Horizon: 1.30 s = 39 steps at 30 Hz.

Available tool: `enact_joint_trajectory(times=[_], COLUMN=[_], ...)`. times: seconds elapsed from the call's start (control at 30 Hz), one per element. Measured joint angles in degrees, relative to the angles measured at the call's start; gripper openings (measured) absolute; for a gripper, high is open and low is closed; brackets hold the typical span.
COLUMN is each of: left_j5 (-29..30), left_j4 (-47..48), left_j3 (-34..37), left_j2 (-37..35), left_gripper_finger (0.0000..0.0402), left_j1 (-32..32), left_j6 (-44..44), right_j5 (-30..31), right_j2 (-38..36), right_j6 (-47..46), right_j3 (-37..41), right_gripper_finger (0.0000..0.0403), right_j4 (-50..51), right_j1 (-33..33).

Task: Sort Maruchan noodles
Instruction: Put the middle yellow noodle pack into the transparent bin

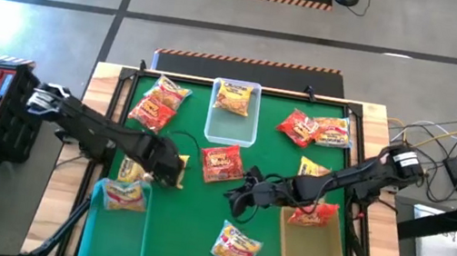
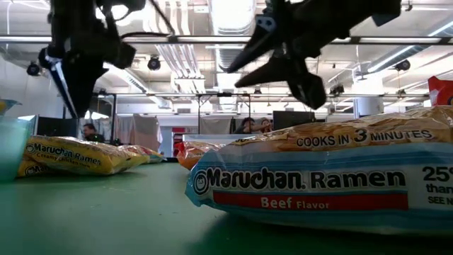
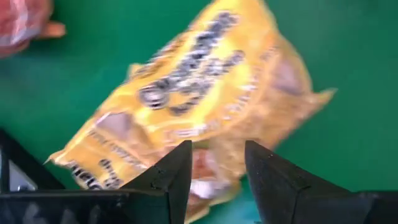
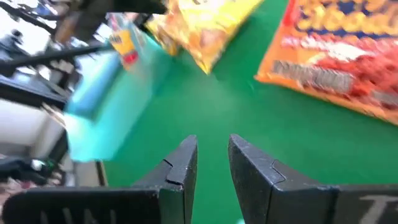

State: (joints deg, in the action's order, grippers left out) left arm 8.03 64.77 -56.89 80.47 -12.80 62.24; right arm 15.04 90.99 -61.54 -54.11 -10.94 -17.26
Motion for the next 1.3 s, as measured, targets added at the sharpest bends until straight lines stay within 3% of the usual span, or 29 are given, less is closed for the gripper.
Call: enact_joint_trajectory(times=[0.17,0.3,0.5,0.63,0.93,1.3], left_j5=[-0.02,-0.02,-0.02,-0.65,-2.08,-2.14], left_j4=[-0.82,-2.19,-13.73,-22.38,-42.43,-41.17], left_j3=[6.79,12.31,18.7,20.82,20.22,15.89], left_j2=[-7.22,-11.25,-12.62,-11.6,-6.03,-6.01], left_gripper_finger=[0.0123,0.0123,0.0123,0.0123,0.0123,0.0123], left_j1=[3.55,5.34,6.32,6.32,6.26,6.28], left_j6=[2.9,7.82,9.28,8.93,3.95,-3.58], right_j5=[-0.1,0.0,-0.28,-0.49,-0.5,-4.13], right_j2=[2.95,6.11,11.62,14.59,20.26,27.36], right_j6=[-0.26,-0.43,0.72,1.52,2.3,2.16], right_j3=[-0.06,-2.74,-8.79,-13.74,-24.05,-31.52], right_gripper_finger=[0.0082,0.0082,0.0082,0.0082,0.0082,0.0082], right_j4=[-8.92,-8.91,-8.66,-2.48,15.48,16.8], right_j1=[0.77,1.82,2.67,3.02,3.44,3.28])
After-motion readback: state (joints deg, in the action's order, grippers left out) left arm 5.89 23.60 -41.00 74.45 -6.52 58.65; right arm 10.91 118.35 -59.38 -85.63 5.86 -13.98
